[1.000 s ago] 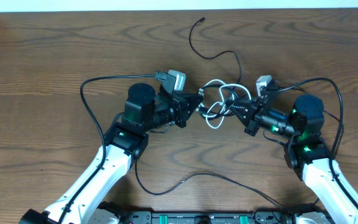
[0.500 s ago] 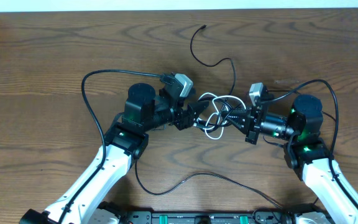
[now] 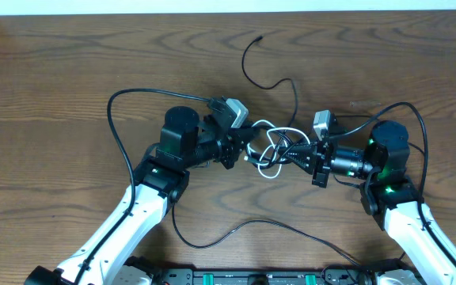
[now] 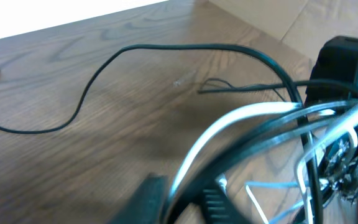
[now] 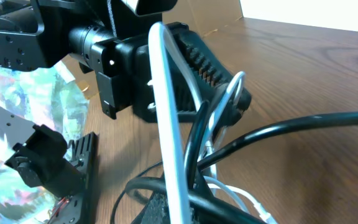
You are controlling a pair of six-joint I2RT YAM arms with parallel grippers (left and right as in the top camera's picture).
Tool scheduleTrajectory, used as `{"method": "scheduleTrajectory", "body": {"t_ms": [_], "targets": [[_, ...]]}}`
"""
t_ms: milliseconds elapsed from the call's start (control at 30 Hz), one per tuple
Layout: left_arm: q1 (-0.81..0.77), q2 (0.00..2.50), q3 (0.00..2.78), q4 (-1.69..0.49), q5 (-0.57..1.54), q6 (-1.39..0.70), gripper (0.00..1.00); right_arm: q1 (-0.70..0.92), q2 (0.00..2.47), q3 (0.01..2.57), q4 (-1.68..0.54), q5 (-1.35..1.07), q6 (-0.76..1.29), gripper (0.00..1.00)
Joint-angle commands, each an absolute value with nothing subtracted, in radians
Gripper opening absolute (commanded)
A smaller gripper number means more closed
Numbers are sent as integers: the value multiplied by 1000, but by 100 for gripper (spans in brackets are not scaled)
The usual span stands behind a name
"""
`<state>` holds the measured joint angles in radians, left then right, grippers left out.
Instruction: Untangle cables
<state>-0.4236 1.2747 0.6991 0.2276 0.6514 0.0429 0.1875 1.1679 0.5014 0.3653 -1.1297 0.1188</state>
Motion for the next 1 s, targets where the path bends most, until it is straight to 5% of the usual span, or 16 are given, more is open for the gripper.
{"method": "scheduleTrajectory", "body": {"t_ms": [0, 200, 433, 967], "targets": [[-422, 1261, 717, 225, 693, 60, 7, 195, 1163, 508, 371, -1166, 96, 1], [-422, 1261, 717, 225, 680, 59, 7, 194, 1163, 508, 357, -1144, 97, 6], [-422, 1261, 717, 184, 257, -73, 7, 190, 1163, 508, 133, -831, 118, 1], [-422, 1261, 717, 165, 253, -92, 7, 189, 1163, 508, -50, -339, 292, 1]]}}
